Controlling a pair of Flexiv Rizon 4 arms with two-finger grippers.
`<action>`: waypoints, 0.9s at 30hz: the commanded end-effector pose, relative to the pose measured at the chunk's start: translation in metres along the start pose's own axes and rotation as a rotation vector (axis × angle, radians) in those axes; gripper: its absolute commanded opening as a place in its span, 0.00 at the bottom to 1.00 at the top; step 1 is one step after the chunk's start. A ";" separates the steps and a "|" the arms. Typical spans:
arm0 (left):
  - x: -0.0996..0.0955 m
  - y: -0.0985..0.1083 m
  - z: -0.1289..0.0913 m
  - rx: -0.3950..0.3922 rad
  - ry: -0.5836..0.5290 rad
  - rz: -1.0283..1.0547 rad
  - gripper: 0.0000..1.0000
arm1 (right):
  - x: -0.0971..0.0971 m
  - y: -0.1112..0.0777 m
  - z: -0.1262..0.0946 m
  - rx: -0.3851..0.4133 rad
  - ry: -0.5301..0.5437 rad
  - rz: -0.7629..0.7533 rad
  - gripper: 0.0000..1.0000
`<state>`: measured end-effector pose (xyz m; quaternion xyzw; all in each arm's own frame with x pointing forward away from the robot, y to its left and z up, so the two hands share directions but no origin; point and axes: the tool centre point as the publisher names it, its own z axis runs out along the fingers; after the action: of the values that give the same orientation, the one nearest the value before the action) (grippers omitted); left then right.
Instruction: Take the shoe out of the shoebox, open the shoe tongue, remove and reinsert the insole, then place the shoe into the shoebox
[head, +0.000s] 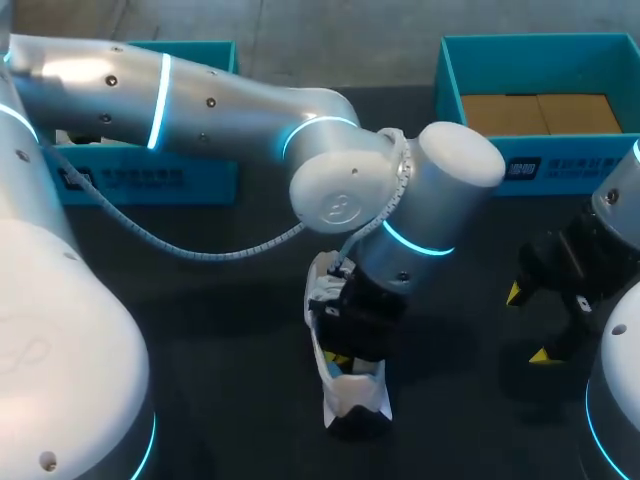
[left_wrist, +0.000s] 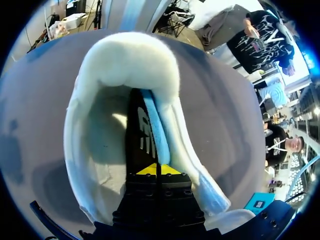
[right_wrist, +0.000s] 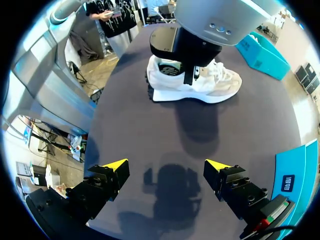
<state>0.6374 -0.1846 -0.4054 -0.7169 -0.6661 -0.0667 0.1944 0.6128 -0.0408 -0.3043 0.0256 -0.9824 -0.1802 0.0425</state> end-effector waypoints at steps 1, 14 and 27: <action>-0.001 -0.003 0.028 -0.019 -0.069 -0.022 0.00 | 0.001 0.000 0.001 0.002 -0.002 0.001 1.00; -0.013 -0.003 0.042 -0.020 -0.159 -0.063 0.00 | 0.001 0.000 0.001 0.002 -0.002 0.001 1.00; 0.002 -0.008 -0.002 -0.029 -0.258 -0.078 0.00 | 0.001 0.000 0.001 0.002 -0.002 0.001 1.00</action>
<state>0.6338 -0.1952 -0.4056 -0.6944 -0.7114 0.0005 0.1081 0.6128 -0.0409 -0.3043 0.0256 -0.9824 -0.1802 0.0425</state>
